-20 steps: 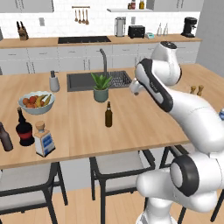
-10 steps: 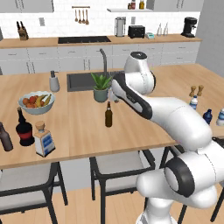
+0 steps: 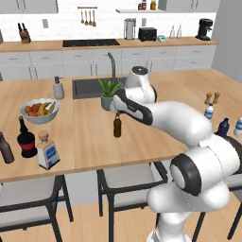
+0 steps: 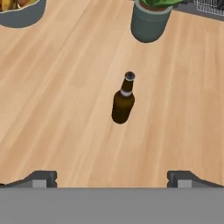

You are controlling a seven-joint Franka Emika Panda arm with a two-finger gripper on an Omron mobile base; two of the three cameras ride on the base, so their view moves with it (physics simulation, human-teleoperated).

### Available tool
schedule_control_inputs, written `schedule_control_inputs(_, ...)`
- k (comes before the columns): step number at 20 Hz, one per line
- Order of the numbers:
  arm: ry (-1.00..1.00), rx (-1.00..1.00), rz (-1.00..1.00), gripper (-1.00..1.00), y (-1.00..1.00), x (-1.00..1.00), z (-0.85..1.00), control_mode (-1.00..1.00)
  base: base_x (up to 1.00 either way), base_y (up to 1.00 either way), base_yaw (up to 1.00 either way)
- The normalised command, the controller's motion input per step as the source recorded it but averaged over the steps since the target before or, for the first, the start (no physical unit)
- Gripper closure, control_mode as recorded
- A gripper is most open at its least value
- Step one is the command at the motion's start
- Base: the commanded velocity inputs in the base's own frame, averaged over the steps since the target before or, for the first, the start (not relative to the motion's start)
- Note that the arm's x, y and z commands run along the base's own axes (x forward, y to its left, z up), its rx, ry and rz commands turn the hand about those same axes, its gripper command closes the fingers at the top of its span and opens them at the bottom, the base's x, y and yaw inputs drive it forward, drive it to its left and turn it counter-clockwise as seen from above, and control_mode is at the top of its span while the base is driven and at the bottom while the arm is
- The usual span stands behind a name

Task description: Move the plastic bottles in the middle to the plastics group, and the glass bottles in the middle to the glass group.

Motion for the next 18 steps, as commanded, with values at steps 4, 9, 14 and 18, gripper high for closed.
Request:
schedule_control_inputs(4,0.0,0.0,0.0,-1.0,0.0,0.67,-0.28,-1.0,0.0,0.0,0.0)
schedule_control_inputs(9,0.0,0.0,-0.03,-1.0,0.0,0.64,-0.25,-1.0,0.0,0.0,0.0)
schedule_control_inputs(14,0.01,0.0,-0.03,-1.0,0.16,0.27,-0.25,-1.0,0.0,0.0,0.0)
schedule_control_inputs(18,0.0,0.0,-0.02,-1.0,0.09,0.16,-0.22,-1.0,0.0,0.0,0.0)
